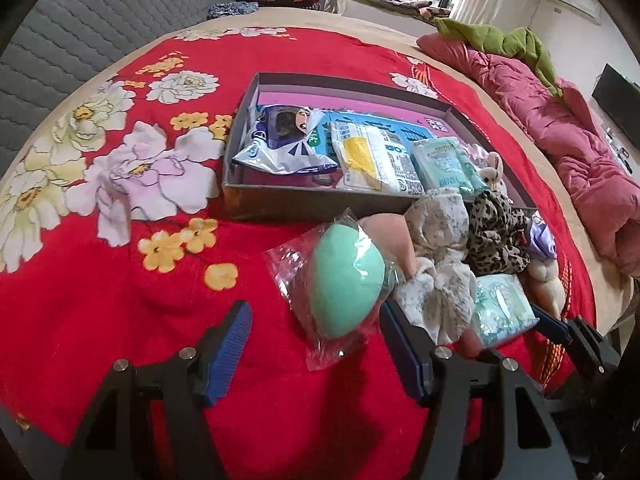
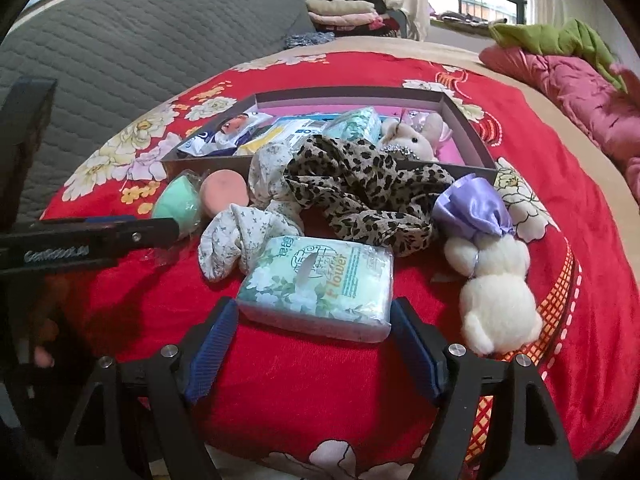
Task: Organize soft objects
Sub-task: 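Move the left gripper to the bagged green sponge while the right approaches the pale tissue pack, then grasp the bagged green sponge with the left gripper while the right grasps the tissue pack, then lift the sponge toward the box with the left gripper while the right lifts the tissue pack there, then lower the sponge into the box with the left gripper while the right lowers the tissue pack in, then open the left gripper on the green sponge while the right releases the tissue pack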
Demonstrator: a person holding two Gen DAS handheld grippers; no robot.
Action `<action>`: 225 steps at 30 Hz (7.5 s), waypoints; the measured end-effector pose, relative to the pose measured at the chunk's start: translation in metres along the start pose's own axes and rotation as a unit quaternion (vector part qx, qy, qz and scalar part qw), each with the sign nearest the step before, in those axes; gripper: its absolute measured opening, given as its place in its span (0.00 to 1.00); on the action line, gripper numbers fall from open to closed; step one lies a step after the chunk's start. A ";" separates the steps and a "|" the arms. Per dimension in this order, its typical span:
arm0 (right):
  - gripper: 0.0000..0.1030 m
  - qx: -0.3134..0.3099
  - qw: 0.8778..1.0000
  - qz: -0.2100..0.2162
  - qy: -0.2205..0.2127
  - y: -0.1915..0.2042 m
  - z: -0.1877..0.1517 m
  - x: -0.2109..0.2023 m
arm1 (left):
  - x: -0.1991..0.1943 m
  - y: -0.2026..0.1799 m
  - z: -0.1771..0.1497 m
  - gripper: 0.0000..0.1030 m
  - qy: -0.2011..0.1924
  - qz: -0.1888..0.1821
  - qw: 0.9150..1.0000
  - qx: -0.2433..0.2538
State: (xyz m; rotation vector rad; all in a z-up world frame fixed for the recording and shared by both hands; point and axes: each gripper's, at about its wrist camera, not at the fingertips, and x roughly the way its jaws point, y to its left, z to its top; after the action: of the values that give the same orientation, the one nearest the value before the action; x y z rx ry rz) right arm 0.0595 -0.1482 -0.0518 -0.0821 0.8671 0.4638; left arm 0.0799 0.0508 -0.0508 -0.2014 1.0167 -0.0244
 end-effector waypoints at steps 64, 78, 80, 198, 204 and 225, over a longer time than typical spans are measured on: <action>0.34 0.006 0.996 0.035 -0.086 -0.023 0.024 -0.043 | -0.021 0.012 0.019 0.38 -0.070 -0.079 0.994 -0.030; 0.33 0.011 0.989 0.037 -0.143 -0.032 0.044 -0.064 | -0.035 0.000 0.023 0.38 -0.082 -0.071 0.994 -0.026; 0.33 0.014 0.988 0.038 -0.150 -0.035 0.047 -0.065 | -0.037 -0.002 0.026 0.38 -0.084 -0.071 0.994 -0.023; 0.52 0.098 0.989 0.008 -0.113 -0.118 0.086 0.019 | 0.041 -0.039 0.091 0.38 -0.025 0.011 1.000 -0.011; 0.55 0.092 0.988 -0.009 -0.120 -0.117 0.087 0.015 | 0.045 -0.040 0.095 0.38 -0.013 0.016 1.000 -0.011; 0.61 0.073 0.988 -0.002 -0.137 -0.108 0.088 0.004 | 0.046 -0.040 0.097 0.39 -0.008 0.023 0.999 -0.026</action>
State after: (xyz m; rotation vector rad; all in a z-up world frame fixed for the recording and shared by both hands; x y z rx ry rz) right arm 0.1702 -0.2216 -0.0098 0.1120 0.6273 0.3959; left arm 0.1894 0.0211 -0.0325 -0.2245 1.0066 0.0453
